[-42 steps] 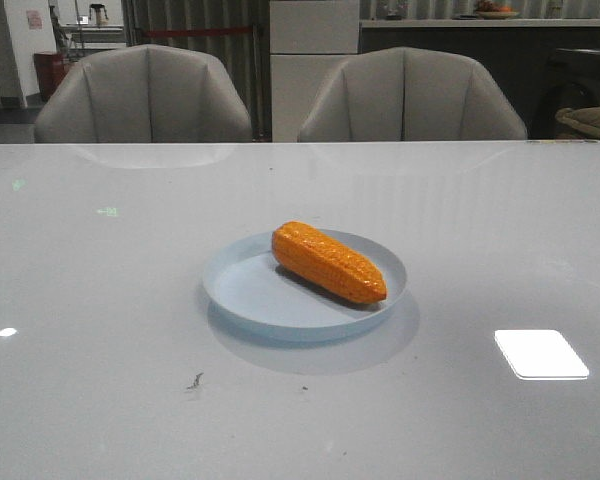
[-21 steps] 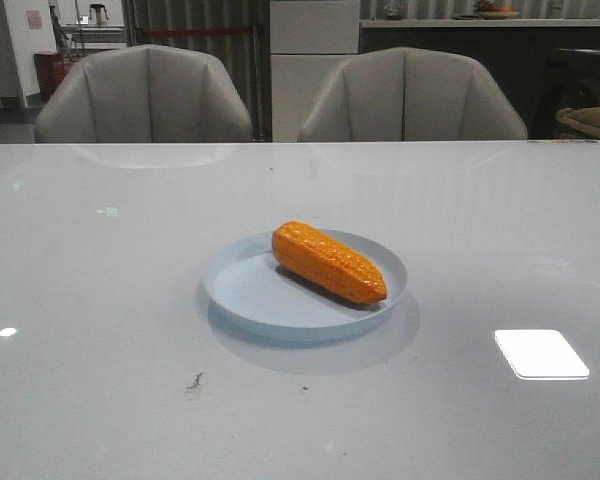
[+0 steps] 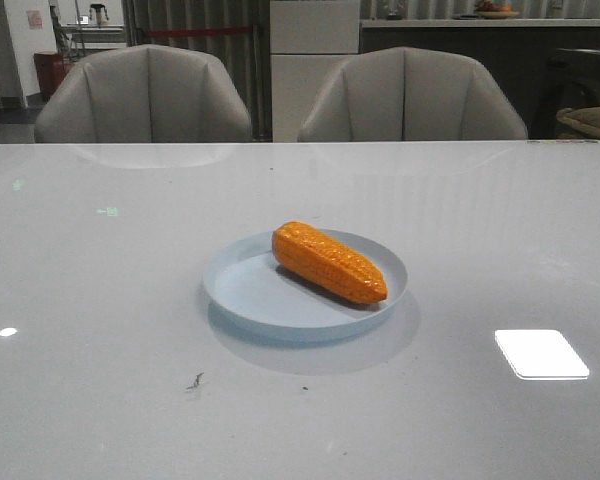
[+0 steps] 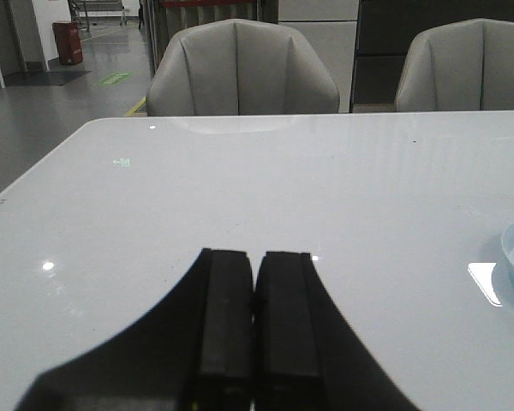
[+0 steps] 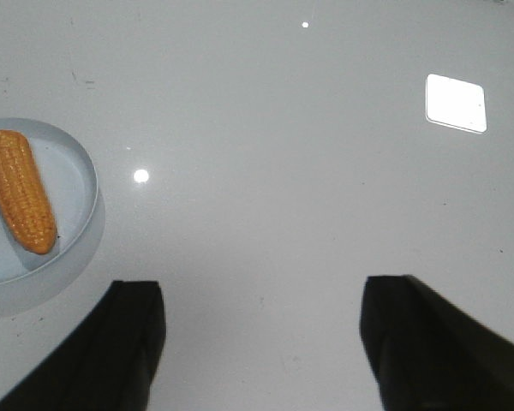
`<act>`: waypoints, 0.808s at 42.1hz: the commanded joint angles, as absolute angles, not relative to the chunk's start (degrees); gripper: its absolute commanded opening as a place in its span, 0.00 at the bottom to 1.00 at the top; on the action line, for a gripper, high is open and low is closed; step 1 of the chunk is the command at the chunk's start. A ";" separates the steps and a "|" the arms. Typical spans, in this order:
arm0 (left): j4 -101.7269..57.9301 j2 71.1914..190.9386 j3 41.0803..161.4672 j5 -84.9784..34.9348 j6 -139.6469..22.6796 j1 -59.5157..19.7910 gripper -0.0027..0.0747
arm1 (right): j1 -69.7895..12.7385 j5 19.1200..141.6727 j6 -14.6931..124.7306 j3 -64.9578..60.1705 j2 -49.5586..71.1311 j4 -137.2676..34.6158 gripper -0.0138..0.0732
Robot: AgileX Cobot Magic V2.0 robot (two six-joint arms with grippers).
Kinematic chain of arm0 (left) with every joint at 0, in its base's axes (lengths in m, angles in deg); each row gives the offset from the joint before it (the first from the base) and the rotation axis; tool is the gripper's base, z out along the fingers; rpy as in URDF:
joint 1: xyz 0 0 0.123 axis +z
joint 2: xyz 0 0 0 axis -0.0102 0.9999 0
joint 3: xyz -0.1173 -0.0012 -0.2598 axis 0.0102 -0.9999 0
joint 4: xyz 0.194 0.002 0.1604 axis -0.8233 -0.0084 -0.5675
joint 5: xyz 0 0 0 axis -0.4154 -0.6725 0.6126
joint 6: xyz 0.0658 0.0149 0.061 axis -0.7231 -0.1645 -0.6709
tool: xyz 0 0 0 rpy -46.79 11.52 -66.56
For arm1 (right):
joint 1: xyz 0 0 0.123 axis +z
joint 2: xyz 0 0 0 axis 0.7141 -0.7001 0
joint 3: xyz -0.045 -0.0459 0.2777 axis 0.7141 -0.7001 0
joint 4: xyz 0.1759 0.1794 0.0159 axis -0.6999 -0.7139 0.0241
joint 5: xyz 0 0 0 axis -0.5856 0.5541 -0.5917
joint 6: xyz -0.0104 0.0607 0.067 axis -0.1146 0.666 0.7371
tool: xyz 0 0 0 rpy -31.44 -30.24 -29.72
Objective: Place corn on plate with both arms
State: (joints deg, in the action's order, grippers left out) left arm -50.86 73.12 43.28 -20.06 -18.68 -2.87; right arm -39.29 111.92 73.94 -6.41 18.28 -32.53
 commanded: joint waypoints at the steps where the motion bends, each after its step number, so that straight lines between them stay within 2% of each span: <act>1: -50.40 71.96 41.19 -15.52 -18.68 -2.99 0.16 | -39.56 106.53 73.54 -6.55 21.52 -33.90 0.62; 9: -50.40 71.96 41.19 -15.52 -18.68 -2.99 0.16 | -39.56 97.59 73.54 -15.68 31.35 -38.46 0.20; 11: -50.40 71.96 41.19 -15.52 -18.68 -2.99 0.16 | -39.56 94.62 73.54 -18.31 34.52 -39.98 0.24; 22: -50.40 71.96 41.19 -15.52 -18.68 -2.99 0.16 | -39.56 77.81 73.54 -33.53 54.24 -40.39 0.23; 34: -50.40 71.96 41.19 -15.52 -18.68 -2.99 0.16 | -40.93 73.96 73.54 -45.05 69.26 -40.34 0.23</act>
State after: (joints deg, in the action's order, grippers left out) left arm -50.86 73.12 43.28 -20.12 -18.68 -2.87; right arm -39.81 79.77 73.83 -44.49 67.80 -40.19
